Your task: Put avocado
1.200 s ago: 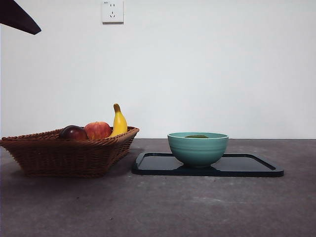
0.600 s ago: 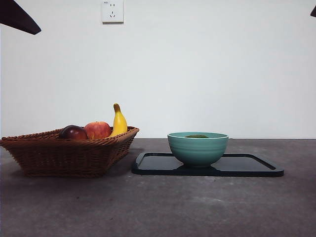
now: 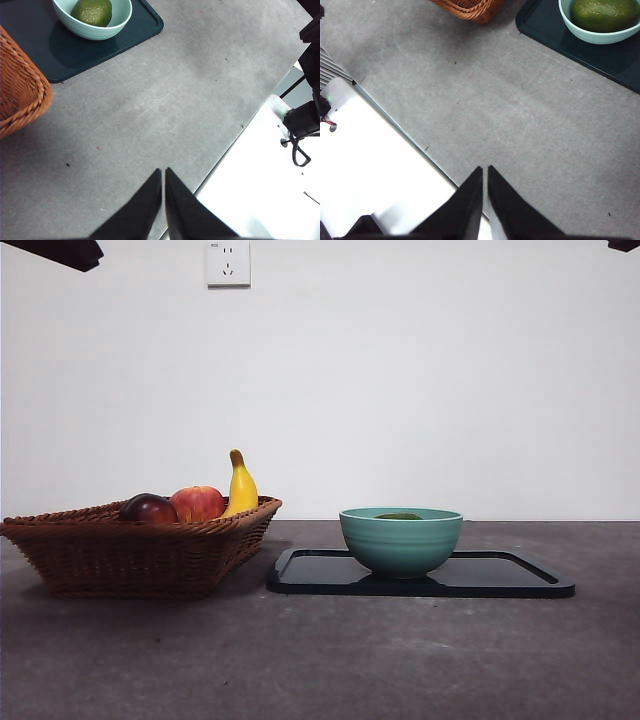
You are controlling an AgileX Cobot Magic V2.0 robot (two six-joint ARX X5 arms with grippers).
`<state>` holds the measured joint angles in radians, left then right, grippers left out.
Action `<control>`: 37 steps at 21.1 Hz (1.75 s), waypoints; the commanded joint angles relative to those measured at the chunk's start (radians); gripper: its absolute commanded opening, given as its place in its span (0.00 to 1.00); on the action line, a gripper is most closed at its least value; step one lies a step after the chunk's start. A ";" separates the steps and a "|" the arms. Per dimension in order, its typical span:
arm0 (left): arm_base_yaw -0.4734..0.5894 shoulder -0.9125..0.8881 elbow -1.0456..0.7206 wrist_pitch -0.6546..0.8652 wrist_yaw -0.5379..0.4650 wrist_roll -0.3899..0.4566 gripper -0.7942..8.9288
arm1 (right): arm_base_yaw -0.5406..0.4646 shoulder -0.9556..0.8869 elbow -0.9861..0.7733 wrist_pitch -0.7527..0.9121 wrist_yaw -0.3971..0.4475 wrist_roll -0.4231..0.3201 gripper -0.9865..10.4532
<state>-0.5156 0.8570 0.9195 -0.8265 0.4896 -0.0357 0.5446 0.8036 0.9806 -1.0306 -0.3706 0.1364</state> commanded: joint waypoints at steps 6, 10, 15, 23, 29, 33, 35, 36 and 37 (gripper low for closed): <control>-0.008 0.005 0.010 0.011 0.005 0.009 0.09 | 0.009 0.005 0.008 0.010 0.001 0.009 0.09; -0.008 0.005 0.010 0.011 0.005 0.010 0.09 | 0.009 0.005 0.008 0.010 0.001 0.009 0.09; 0.064 -0.050 0.007 0.186 -0.068 0.099 0.09 | 0.009 0.005 0.008 0.010 0.001 0.010 0.09; 0.410 -0.396 -0.248 0.697 -0.417 0.189 0.09 | 0.009 0.005 0.008 0.010 0.001 0.010 0.09; 0.520 -0.589 -0.476 0.753 -0.513 0.188 0.09 | 0.009 0.005 0.008 0.010 0.001 0.009 0.09; 0.540 -0.686 -0.602 0.753 -0.513 0.179 0.09 | 0.009 0.005 0.008 0.010 0.001 0.009 0.09; 0.542 -0.722 -0.663 0.752 -0.513 0.172 0.09 | 0.009 0.005 0.008 0.010 0.001 0.009 0.09; 0.542 -0.739 -0.691 0.753 -0.513 0.172 0.09 | 0.009 0.005 0.008 0.010 0.001 0.009 0.09; 0.542 -0.752 -0.712 0.752 -0.513 0.172 0.09 | 0.009 0.005 0.008 0.010 0.001 0.010 0.09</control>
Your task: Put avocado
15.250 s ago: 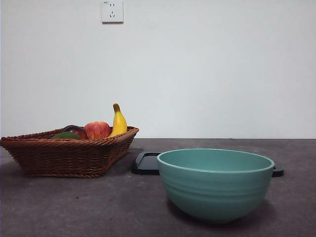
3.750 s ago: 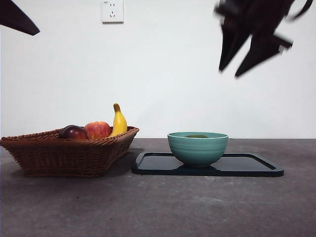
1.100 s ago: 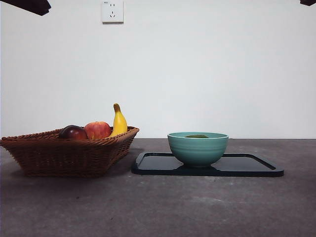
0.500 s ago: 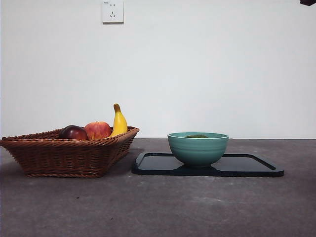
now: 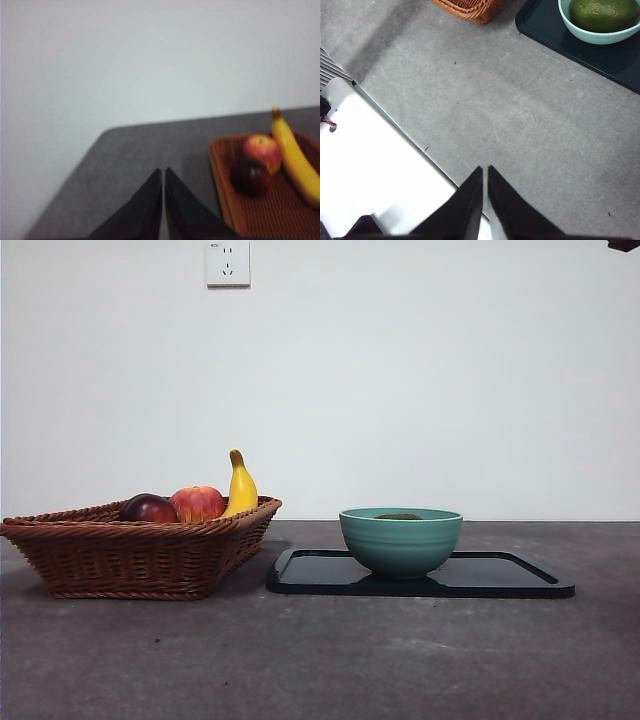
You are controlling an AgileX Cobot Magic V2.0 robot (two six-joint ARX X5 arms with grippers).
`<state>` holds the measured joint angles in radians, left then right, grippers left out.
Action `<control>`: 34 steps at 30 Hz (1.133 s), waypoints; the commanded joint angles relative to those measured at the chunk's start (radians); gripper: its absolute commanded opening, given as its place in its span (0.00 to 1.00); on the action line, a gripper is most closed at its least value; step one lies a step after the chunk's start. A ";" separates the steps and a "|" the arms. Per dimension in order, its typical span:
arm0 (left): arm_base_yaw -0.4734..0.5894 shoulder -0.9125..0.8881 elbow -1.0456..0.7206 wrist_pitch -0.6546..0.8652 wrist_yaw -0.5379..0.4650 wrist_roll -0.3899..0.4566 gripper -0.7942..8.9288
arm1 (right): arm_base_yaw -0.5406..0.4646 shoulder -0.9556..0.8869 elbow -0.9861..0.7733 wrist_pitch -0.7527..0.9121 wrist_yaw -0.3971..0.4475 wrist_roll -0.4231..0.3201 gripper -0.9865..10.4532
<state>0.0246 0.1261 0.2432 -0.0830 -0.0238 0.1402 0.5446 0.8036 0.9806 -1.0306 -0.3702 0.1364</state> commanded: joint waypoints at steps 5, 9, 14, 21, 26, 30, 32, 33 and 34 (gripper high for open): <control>0.002 -0.084 -0.119 -0.002 0.000 -0.003 0.09 | 0.009 0.005 0.008 0.010 0.001 0.009 0.09; 0.002 -0.119 -0.162 -0.008 0.000 -0.003 0.09 | 0.009 0.005 0.008 0.010 0.001 0.009 0.09; 0.002 -0.123 -0.205 -0.003 0.000 -0.026 0.09 | 0.009 0.005 0.008 0.010 0.000 0.010 0.09; 0.002 -0.123 -0.232 -0.039 0.000 -0.054 0.09 | 0.009 0.005 0.008 0.010 0.001 0.010 0.09; 0.002 -0.123 -0.232 -0.087 0.001 -0.058 0.09 | 0.009 0.005 0.008 0.010 0.001 0.009 0.09; 0.002 -0.123 -0.232 -0.077 0.001 -0.055 0.09 | 0.009 0.005 0.008 0.010 0.001 0.010 0.09; 0.002 -0.123 -0.232 -0.078 0.001 -0.055 0.09 | 0.009 0.005 0.008 0.010 0.001 0.010 0.09; 0.002 -0.123 -0.232 -0.077 0.001 -0.055 0.09 | 0.009 0.005 0.008 0.010 0.001 0.010 0.09; 0.002 -0.123 -0.232 -0.077 0.001 -0.055 0.09 | 0.009 0.005 0.008 0.010 0.000 0.009 0.09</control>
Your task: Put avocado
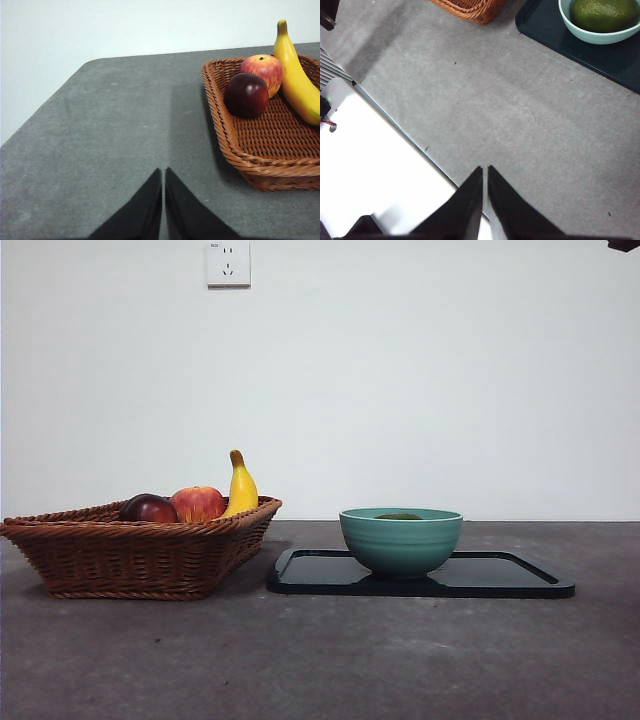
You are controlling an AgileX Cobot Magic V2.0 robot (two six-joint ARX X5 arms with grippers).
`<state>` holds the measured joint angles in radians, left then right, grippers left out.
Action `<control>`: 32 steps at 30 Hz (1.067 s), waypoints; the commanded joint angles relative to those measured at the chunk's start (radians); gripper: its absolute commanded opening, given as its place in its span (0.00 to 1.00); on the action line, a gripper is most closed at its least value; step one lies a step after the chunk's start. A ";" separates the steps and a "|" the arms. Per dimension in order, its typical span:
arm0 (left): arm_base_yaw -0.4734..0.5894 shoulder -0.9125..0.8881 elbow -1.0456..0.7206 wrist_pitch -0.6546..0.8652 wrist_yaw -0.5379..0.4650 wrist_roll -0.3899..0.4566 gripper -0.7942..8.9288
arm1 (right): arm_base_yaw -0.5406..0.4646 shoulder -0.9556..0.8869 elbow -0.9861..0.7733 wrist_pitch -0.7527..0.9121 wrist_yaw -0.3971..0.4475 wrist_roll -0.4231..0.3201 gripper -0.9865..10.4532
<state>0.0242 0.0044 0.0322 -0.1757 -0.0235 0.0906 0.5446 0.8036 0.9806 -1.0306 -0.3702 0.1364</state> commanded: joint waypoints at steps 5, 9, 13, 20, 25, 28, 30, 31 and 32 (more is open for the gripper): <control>0.002 -0.001 -0.021 0.015 0.000 -0.006 0.09 | 0.009 0.005 0.008 0.010 0.001 0.010 0.09; 0.002 -0.001 -0.021 0.015 0.000 -0.006 0.09 | 0.009 0.005 0.008 0.010 0.001 0.009 0.09; 0.002 -0.001 -0.021 0.015 0.000 -0.006 0.09 | 0.009 0.005 0.009 0.010 0.005 0.005 0.09; 0.002 -0.001 -0.021 0.015 0.000 -0.006 0.09 | -0.012 -0.032 0.009 0.014 0.068 0.003 0.09; 0.002 -0.001 -0.021 0.015 0.000 -0.006 0.09 | -0.150 -0.121 0.008 0.027 0.086 -0.040 0.09; 0.002 -0.001 -0.021 0.015 0.000 -0.006 0.09 | -0.239 -0.180 -0.005 0.116 0.086 -0.067 0.09; 0.002 -0.001 -0.021 0.015 0.000 -0.006 0.09 | -0.290 -0.218 -0.034 0.217 0.085 -0.106 0.09; 0.002 -0.001 -0.021 0.015 0.000 -0.006 0.09 | -0.315 -0.239 -0.059 0.280 0.084 -0.123 0.09; 0.002 -0.001 -0.021 0.015 0.000 -0.006 0.09 | -0.336 -0.259 -0.086 0.334 0.083 -0.134 0.09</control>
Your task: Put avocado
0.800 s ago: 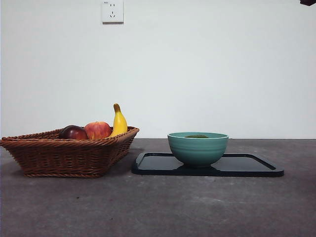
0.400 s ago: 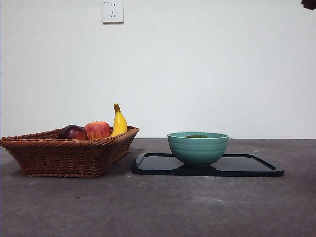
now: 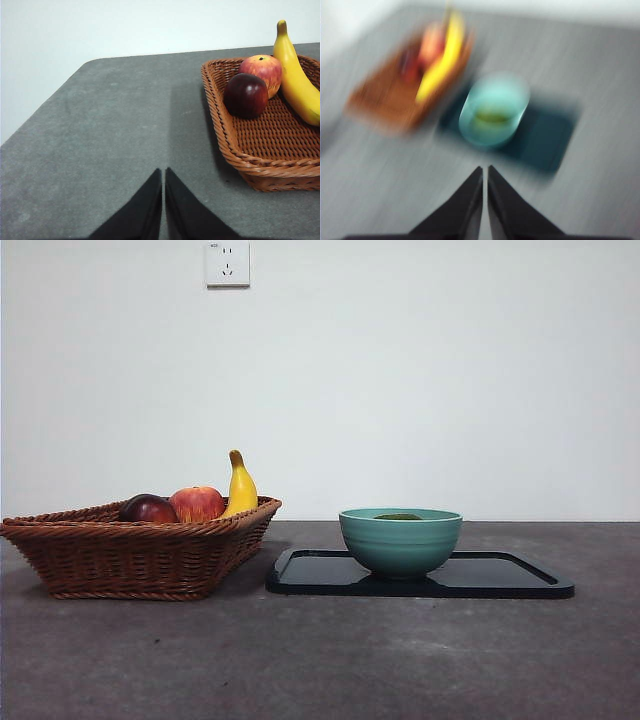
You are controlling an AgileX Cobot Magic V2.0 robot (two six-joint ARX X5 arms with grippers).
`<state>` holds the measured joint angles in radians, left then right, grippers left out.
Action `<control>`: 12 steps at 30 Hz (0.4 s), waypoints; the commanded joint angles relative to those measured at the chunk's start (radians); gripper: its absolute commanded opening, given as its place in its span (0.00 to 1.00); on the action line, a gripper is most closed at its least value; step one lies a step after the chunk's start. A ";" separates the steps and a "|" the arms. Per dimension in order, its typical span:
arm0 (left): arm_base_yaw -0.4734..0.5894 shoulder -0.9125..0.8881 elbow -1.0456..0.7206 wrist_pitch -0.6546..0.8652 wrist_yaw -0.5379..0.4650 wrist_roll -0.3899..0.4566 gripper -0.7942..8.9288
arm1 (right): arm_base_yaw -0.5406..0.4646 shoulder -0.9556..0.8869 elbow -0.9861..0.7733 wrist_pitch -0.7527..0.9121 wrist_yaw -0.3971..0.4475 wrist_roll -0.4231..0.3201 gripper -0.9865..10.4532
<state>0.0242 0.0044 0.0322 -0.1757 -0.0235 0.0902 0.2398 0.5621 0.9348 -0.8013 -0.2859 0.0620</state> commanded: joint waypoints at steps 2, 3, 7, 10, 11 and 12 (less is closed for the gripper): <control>0.002 -0.001 -0.021 0.015 0.000 -0.005 0.09 | -0.076 -0.066 -0.121 0.225 -0.001 -0.072 0.09; 0.002 -0.001 -0.021 0.015 0.000 -0.005 0.09 | -0.095 -0.089 -0.163 0.275 -0.002 -0.073 0.09; 0.002 -0.001 -0.021 0.015 0.000 -0.005 0.09 | -0.168 -0.197 -0.377 0.502 0.003 -0.074 0.09; 0.002 -0.001 -0.021 0.015 0.000 -0.005 0.09 | -0.206 -0.275 -0.537 0.658 0.031 -0.074 0.09; 0.002 -0.001 -0.021 0.015 0.000 -0.005 0.09 | -0.217 -0.301 -0.587 0.699 0.047 -0.074 0.09; 0.002 -0.001 -0.021 0.015 0.000 -0.005 0.09 | -0.227 -0.323 -0.626 0.727 0.062 -0.073 0.09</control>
<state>0.0242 0.0044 0.0322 -0.1757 -0.0235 0.0902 0.0166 0.2470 0.3363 -0.1036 -0.2314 -0.0040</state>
